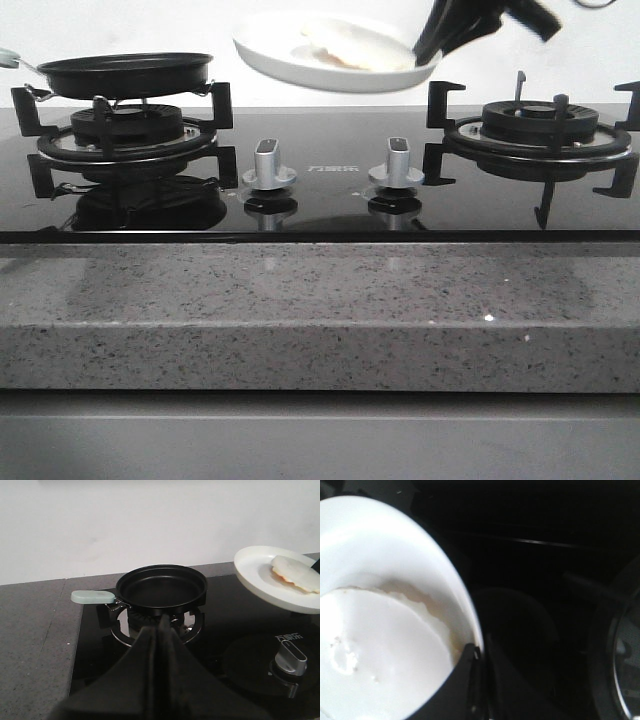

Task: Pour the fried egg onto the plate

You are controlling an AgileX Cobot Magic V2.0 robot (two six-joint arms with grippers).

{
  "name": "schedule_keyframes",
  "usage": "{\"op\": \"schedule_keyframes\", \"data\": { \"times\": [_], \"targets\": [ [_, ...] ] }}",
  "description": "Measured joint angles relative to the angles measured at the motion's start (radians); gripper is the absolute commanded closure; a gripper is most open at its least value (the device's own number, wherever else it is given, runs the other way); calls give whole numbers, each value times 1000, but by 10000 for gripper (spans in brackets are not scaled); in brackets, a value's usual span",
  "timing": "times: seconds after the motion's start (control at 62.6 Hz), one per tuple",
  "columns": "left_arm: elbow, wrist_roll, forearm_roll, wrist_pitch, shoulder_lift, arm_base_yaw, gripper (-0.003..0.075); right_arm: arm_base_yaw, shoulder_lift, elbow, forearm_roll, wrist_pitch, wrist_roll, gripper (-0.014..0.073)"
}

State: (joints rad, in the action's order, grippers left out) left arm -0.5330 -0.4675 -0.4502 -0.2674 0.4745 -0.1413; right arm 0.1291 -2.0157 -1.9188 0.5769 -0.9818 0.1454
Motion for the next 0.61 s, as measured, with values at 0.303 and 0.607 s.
{"op": "schedule_keyframes", "data": {
  "times": [0.303, 0.607],
  "targets": [
    [0, 0, 0, 2, 0, 0, 741, 0, -120, -51, -90, -96, -17, 690],
    [0, 0, 0, 2, 0, 0, 741, 0, -126, -55, -118, -114, -22, 384]
  ]
}}
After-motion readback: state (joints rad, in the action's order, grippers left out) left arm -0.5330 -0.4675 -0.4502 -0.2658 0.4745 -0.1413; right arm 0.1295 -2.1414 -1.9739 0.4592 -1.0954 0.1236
